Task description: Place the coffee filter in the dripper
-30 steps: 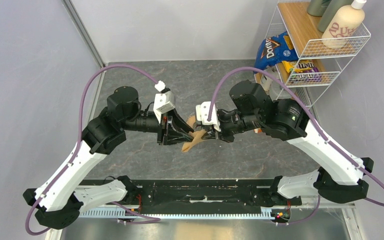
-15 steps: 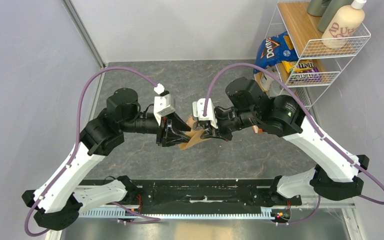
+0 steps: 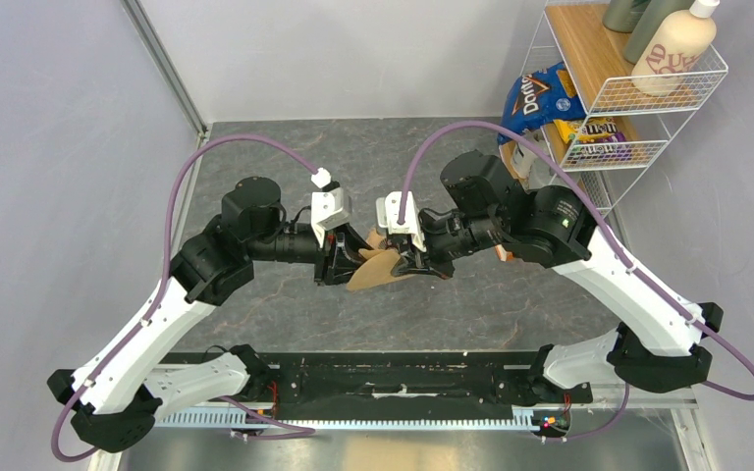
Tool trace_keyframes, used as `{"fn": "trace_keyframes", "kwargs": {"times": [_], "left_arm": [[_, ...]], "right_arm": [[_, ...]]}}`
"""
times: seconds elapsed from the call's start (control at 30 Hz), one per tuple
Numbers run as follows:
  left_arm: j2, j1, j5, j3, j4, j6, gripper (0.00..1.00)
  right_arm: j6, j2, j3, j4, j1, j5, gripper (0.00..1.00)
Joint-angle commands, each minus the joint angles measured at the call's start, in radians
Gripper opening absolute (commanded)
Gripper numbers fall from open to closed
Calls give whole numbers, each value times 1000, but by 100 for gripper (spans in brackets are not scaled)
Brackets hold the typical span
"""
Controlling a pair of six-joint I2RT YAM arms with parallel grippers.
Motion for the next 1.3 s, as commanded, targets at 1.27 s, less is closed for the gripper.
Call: {"fn": "trace_keyframes", "kwargs": {"times": [1.27], "left_arm": [[12,16,-13,-40,164,-210,31]], "right_arm": [[90,2,29,27,-71,-78,0]]}}
